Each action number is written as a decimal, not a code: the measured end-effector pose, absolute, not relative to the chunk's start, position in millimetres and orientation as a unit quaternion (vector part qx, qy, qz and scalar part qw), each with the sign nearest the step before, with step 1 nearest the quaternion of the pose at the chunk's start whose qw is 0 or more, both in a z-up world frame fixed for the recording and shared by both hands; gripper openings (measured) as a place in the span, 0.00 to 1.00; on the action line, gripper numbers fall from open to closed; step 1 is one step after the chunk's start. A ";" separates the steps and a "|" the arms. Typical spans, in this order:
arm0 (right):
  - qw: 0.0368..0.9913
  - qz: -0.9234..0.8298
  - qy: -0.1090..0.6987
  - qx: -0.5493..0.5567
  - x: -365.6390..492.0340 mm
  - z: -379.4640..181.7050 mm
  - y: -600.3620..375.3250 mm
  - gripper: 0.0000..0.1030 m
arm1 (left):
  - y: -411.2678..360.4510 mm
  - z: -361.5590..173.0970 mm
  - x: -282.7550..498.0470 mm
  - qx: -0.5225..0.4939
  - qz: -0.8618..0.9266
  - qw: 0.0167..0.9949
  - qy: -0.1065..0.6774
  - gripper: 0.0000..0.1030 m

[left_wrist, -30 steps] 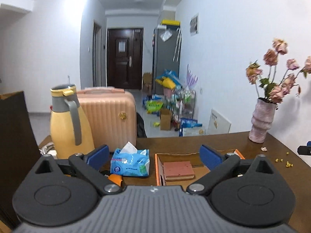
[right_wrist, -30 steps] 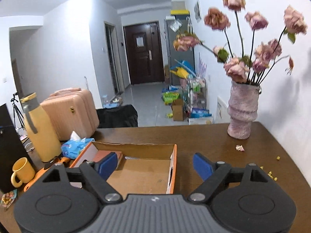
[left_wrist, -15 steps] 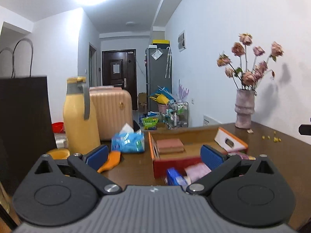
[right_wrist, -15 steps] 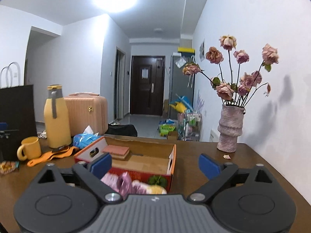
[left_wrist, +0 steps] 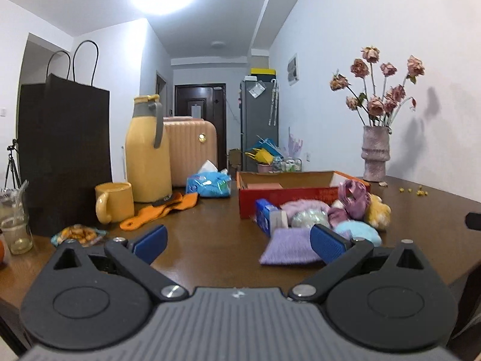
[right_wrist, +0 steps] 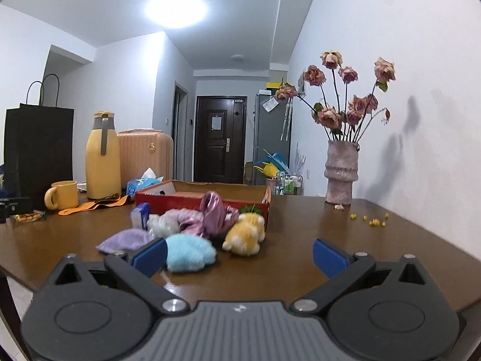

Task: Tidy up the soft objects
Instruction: 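Withdraw the left tool from the box back toward the soft items, then lower the left tool onto the lilac drawstring pouch and close on it, then lift the lilac pouch with the left tool and drop it into the box, then withdraw the left tool from the box back toward the table items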

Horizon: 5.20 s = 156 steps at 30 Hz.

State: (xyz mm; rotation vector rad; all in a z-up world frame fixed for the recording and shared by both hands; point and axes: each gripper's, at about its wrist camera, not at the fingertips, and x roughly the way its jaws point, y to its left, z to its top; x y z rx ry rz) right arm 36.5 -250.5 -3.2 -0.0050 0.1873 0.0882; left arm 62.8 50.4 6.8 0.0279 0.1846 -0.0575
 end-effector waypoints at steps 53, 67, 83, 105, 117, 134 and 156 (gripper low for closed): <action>0.948 0.175 0.254 0.083 187.8 -27.0 -165.3 0.13 | 48.7 -25.6 214.8 -0.158 -0.204 0.907 0.332 0.10; 0.959 0.175 0.204 0.090 120.9 -6.9 -186.4 0.13 | 30.6 4.0 145.7 -0.130 -0.221 0.927 0.273 0.09; 0.964 0.199 0.163 0.071 191.4 41.3 -174.7 0.15 | 37.6 65.4 199.3 -0.112 -0.213 0.952 0.190 0.06; 0.937 0.175 0.303 0.016 552.1 89.8 -212.7 0.14 | -44.7 81.9 556.6 -0.102 -0.205 0.921 0.315 0.06; 0.891 0.144 0.431 0.013 650.8 -3.2 -207.4 0.14 | -69.0 -1.6 637.4 -0.046 -0.179 0.890 0.416 0.08; 0.941 0.094 0.326 -0.002 537.0 127.0 -259.5 0.52 | -18.5 121.1 525.7 0.003 -0.117 0.944 0.309 0.45; 0.992 0.067 0.106 -0.029 230.5 190.5 -281.4 0.98 | 45.8 180.8 244.4 -0.013 -0.064 0.991 0.114 1.00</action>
